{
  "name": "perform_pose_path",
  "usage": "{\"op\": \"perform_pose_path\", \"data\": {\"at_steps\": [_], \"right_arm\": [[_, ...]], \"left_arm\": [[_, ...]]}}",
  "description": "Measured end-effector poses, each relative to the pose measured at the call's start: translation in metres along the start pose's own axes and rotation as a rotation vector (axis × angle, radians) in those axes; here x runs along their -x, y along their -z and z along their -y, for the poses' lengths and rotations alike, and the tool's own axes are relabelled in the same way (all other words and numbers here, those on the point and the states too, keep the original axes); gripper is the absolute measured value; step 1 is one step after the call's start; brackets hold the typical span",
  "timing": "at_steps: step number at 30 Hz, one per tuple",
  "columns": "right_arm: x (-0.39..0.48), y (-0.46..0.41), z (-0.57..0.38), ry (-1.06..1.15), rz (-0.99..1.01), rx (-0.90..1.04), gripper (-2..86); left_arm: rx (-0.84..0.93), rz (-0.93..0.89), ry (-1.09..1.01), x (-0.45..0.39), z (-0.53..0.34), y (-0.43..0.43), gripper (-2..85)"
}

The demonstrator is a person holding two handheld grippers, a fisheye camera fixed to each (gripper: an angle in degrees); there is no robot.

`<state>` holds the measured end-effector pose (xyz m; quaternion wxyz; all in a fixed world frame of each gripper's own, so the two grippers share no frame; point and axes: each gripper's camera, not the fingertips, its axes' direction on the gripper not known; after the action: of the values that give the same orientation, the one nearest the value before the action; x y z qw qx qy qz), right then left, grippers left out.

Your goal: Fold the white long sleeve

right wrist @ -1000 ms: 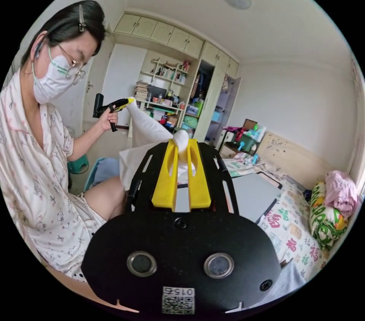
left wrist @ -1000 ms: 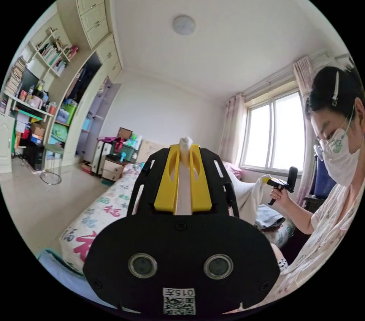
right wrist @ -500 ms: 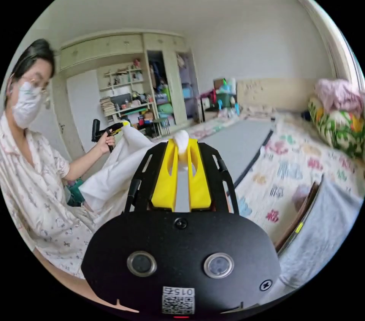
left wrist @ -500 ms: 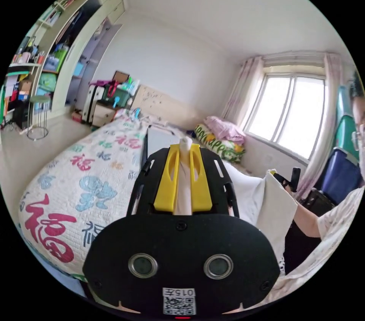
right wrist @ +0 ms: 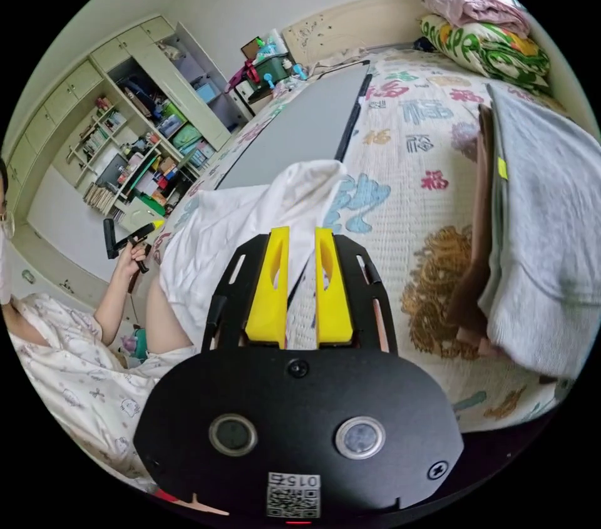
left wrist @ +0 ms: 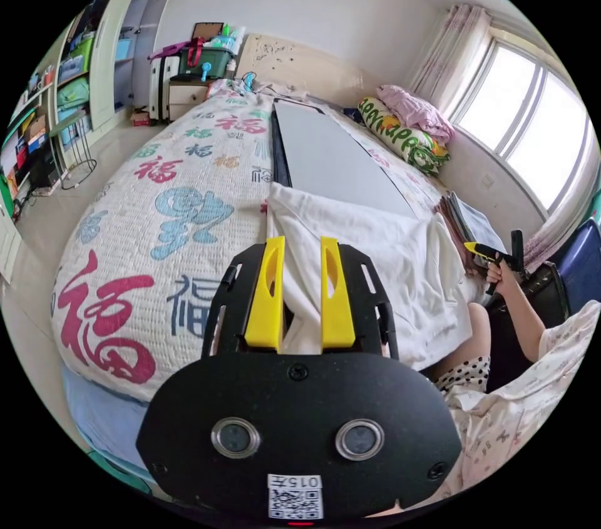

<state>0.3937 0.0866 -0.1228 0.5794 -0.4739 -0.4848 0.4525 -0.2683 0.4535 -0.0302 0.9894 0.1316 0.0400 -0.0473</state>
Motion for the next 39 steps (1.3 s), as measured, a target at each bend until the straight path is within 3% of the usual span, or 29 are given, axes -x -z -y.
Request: {"op": "perform_pose_path", "data": {"at_steps": [7,10,14,18,19,22,28,35,39], "right_arm": [[0.01,0.024,0.084,-0.179,0.059,-0.076,11.3],[0.02,0.01,0.136,-0.232,0.136,0.002,13.3],[0.03,-0.005,0.187,-0.289,0.059,0.091,14.4],[0.026,-0.012,0.213,-0.363,0.058,0.15,12.3],[0.025,-0.01,0.218,-0.383,0.061,0.142,7.3],[0.026,0.006,0.225,-0.362,0.091,0.075,2.0],[0.031,0.013,0.241,-0.314,0.076,0.033,0.4],[0.039,-0.021,0.24,-0.256,-0.076,0.108,0.7],[0.07,0.012,0.2,-0.015,-0.107,0.013,1.0]], "left_arm": [[0.082,-0.046,0.012,0.014,0.005,-0.083,11.1],[0.041,-0.098,0.17,0.048,0.018,-0.133,12.2],[0.092,-0.069,0.246,0.058,0.033,-0.204,13.4],[0.173,-0.078,0.316,0.069,0.031,-0.259,11.8],[0.163,-0.096,0.326,0.073,0.026,-0.265,9.4],[0.16,-0.098,0.264,0.066,0.017,-0.265,3.2],[-0.028,-0.036,0.243,0.046,-0.001,-0.216,1.7],[0.034,-0.03,0.304,0.029,0.011,-0.248,4.4],[-0.041,0.018,0.143,-0.021,0.008,-0.201,6.4]]}}
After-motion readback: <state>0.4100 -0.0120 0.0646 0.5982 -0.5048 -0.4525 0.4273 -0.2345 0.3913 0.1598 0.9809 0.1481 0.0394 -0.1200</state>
